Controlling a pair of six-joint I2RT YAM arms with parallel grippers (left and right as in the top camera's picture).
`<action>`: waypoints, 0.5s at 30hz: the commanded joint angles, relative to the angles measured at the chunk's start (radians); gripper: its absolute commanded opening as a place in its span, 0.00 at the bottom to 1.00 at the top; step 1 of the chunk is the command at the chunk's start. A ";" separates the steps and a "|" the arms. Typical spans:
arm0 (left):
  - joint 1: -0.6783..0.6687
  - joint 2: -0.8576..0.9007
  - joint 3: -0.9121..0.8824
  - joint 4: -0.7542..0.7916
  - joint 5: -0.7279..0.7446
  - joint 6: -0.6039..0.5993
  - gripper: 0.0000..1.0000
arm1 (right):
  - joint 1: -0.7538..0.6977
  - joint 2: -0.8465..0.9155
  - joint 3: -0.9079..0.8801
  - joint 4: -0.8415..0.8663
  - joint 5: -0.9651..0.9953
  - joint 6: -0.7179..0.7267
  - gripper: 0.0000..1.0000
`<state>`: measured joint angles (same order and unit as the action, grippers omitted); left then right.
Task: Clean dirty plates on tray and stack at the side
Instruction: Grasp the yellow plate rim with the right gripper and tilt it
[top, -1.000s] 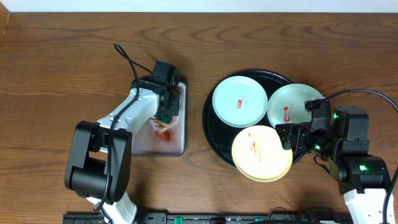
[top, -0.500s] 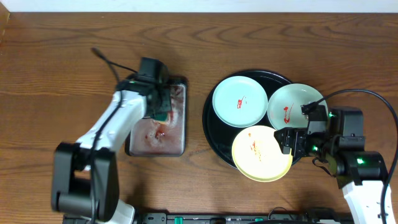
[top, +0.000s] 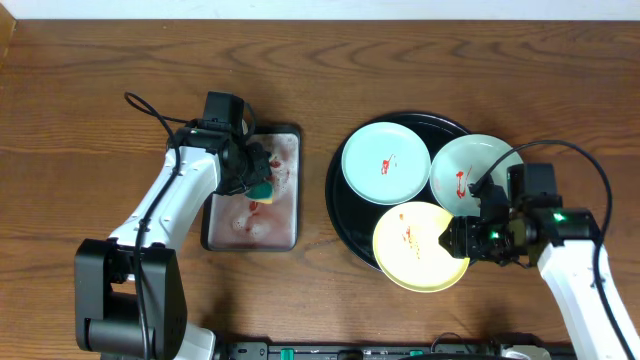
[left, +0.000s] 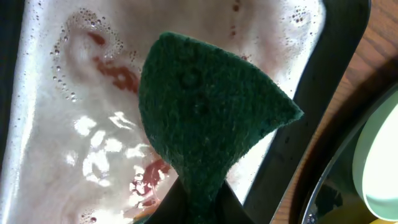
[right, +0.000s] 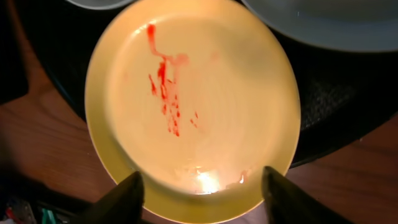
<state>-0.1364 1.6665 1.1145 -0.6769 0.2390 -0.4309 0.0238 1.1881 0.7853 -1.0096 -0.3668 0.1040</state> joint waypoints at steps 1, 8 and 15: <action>0.002 0.000 -0.003 -0.003 0.015 -0.013 0.07 | 0.011 0.058 0.001 -0.003 0.012 0.010 0.56; 0.002 0.000 -0.003 -0.003 0.015 -0.013 0.07 | 0.010 0.120 0.001 -0.012 0.180 0.109 0.60; 0.002 0.000 -0.003 -0.003 0.015 -0.013 0.07 | 0.011 0.145 -0.029 0.040 0.179 0.109 0.61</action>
<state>-0.1364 1.6665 1.1145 -0.6769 0.2417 -0.4416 0.0238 1.3201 0.7822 -0.9894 -0.2089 0.1913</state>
